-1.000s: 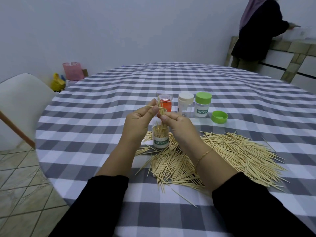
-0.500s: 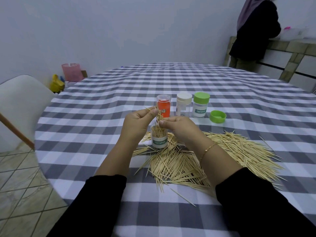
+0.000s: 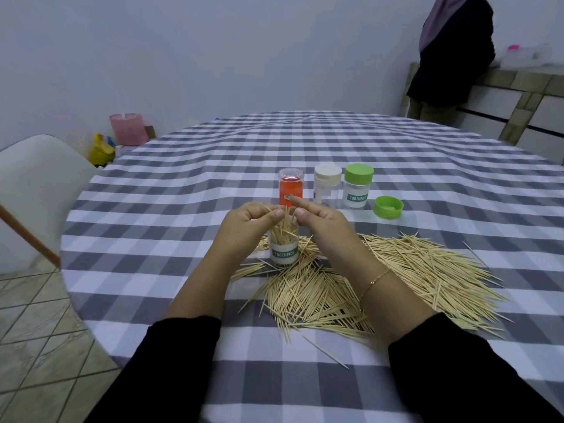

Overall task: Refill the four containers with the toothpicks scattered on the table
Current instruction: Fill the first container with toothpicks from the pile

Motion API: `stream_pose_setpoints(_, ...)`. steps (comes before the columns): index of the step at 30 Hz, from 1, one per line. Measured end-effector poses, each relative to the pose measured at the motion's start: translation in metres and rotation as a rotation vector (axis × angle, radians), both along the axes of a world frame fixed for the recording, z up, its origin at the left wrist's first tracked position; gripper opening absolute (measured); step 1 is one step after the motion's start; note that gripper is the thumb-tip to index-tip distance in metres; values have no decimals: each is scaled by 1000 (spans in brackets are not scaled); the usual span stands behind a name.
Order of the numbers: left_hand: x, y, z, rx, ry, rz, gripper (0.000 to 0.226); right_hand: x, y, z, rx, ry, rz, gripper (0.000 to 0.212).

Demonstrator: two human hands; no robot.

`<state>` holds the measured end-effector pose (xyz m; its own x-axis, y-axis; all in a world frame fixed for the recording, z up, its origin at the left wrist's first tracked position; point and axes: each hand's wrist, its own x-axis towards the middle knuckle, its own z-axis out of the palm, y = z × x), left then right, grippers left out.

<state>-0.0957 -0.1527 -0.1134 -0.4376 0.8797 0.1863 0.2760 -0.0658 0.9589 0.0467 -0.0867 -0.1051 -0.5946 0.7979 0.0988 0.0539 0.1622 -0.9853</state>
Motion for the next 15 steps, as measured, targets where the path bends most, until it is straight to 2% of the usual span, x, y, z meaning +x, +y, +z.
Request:
stream_pose_setpoints(5,-3,-2,3,-63,115,-29,11,2,-3,-3,50,17,0,38)
stream_pose_setpoints(10,2,-5,4,-52,90,-83,21,2,-3,-5,46,44,28,36)
stream_pose_setpoints(15,3,-5,-2,-108,159,-110,27,5,-6,-4,121,-8,74,33)
